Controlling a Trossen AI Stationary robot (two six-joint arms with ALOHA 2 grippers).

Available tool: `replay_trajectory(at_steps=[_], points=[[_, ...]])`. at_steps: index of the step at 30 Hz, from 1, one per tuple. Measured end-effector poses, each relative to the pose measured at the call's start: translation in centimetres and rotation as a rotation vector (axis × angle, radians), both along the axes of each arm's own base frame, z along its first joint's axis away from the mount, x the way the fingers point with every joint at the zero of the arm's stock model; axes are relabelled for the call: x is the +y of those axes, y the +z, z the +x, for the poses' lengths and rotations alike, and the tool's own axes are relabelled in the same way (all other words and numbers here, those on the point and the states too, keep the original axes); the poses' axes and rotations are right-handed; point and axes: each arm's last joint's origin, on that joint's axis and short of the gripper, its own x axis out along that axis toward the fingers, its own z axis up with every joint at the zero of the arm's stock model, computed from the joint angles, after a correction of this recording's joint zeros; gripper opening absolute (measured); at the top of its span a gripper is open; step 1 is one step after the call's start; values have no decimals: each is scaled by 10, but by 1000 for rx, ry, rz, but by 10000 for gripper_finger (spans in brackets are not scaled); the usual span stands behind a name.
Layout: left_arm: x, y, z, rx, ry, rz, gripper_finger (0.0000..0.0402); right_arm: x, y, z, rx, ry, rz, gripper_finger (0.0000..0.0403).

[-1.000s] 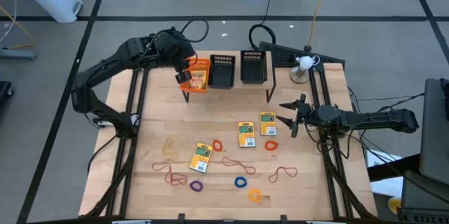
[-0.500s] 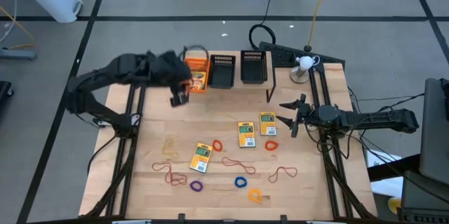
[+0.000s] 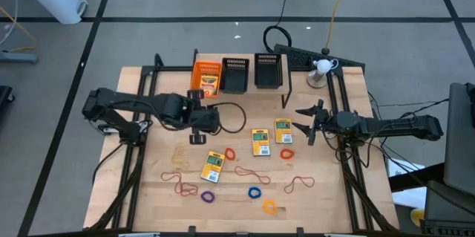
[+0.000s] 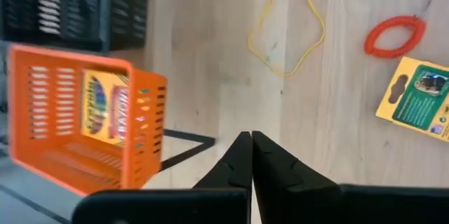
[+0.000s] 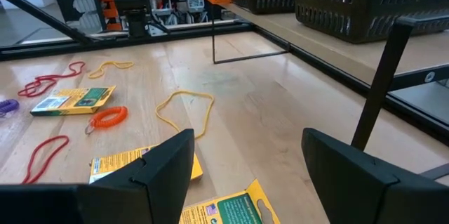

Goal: Pick & Place Office Desk Supplies
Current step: Adjust the orange bin on the shelf

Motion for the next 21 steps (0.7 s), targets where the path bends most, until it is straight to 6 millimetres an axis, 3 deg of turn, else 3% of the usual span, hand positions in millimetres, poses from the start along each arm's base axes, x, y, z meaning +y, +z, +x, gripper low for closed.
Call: replay_trajectory(at_steps=[8, 21], points=[[17, -27, 4, 49, 28, -3, 1, 0, 0, 0, 3, 3, 1, 254], [68, -31, 1, 97, 80, -41, 0, 0, -1, 0, 5, 4, 1, 254]])
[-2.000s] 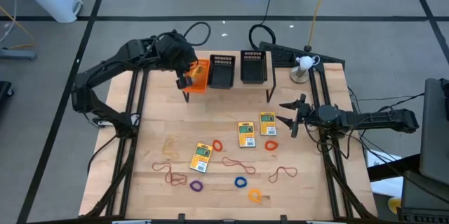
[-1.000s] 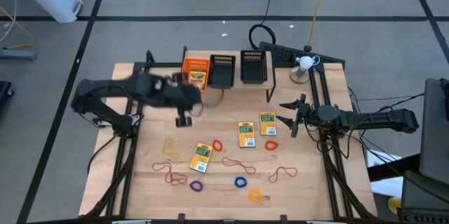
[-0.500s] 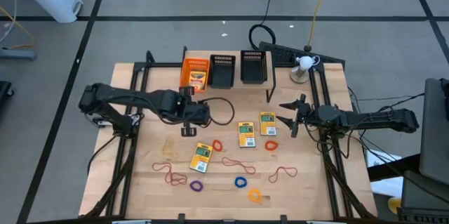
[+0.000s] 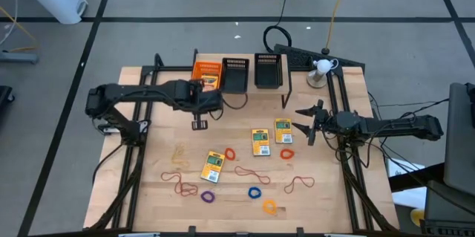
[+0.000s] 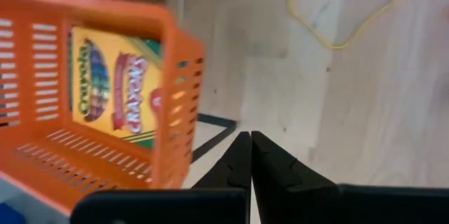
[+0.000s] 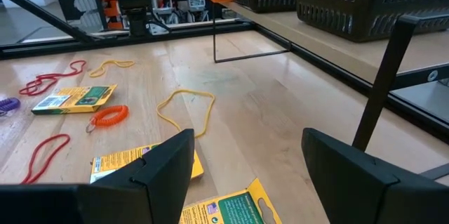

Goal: Pick & Place Office Desk Supplies
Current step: Adjust the orange bin on the shelf

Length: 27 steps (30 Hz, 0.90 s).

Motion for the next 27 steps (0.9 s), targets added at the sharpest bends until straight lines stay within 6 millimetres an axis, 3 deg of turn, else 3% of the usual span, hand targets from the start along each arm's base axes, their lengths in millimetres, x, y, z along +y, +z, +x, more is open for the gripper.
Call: replay_trajectory(at_steps=[9, 27], points=[[20, 1, -2, -13, 46, 15, 0, 0, 0, 0, 0, 0, 0, 254], [24, 3, 2, -41, 61, 110, 0, 0, 0, 0, 0, 0, 0, 254]])
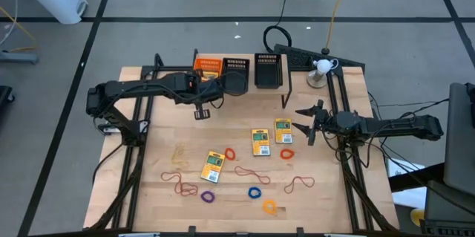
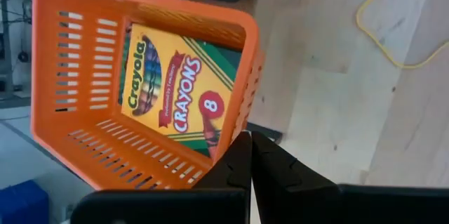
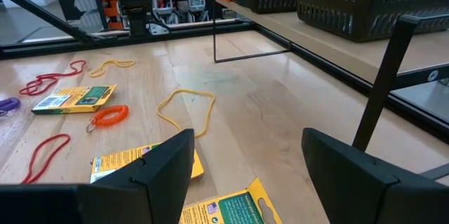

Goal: Pick & Place Office Desk Supplies
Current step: Adjust the orange bin on the shelf

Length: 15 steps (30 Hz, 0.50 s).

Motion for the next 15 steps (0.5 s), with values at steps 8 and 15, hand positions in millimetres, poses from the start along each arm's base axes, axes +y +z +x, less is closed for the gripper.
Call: replay_trajectory(at_steps=[8, 15], points=[[0, 0, 0, -1, 6, 1, 0, 0, 0, 0, 1, 0, 0, 254], [1, 0, 0, -3, 26, 28, 0, 0, 0, 0, 1, 0, 0, 254]])
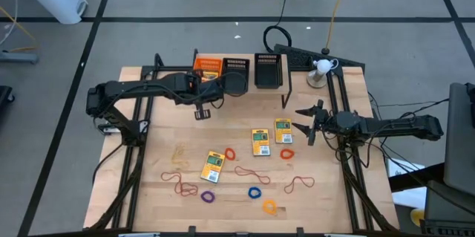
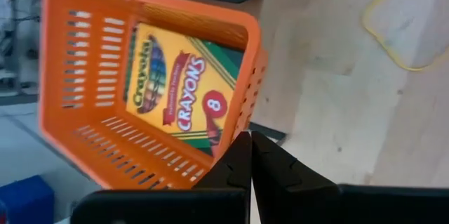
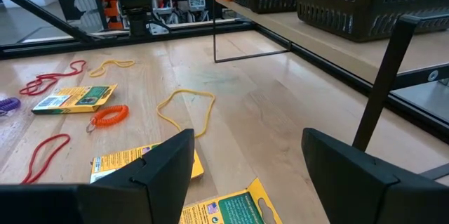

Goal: Pick & Place Office Desk Supplies
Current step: Adjust the orange bin on the shelf, then put the yellow pack of crayons into the orange bin on the shelf

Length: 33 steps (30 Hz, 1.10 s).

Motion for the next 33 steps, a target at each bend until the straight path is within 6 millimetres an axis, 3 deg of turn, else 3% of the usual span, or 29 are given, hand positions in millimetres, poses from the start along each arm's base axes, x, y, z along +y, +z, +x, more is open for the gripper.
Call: replay_trajectory(at_steps=[18, 25, 33], points=[[-4, 1, -1, 2, -12, -22, 0, 0, 0, 0, 0, 0, 0, 254], [-37, 10, -3, -40, -171, -120, 0, 0, 1, 0, -12, 2, 0, 254], [-97, 9, 8, -190, -336, -305, 0, 2, 2, 1, -42, 47, 74, 254]])
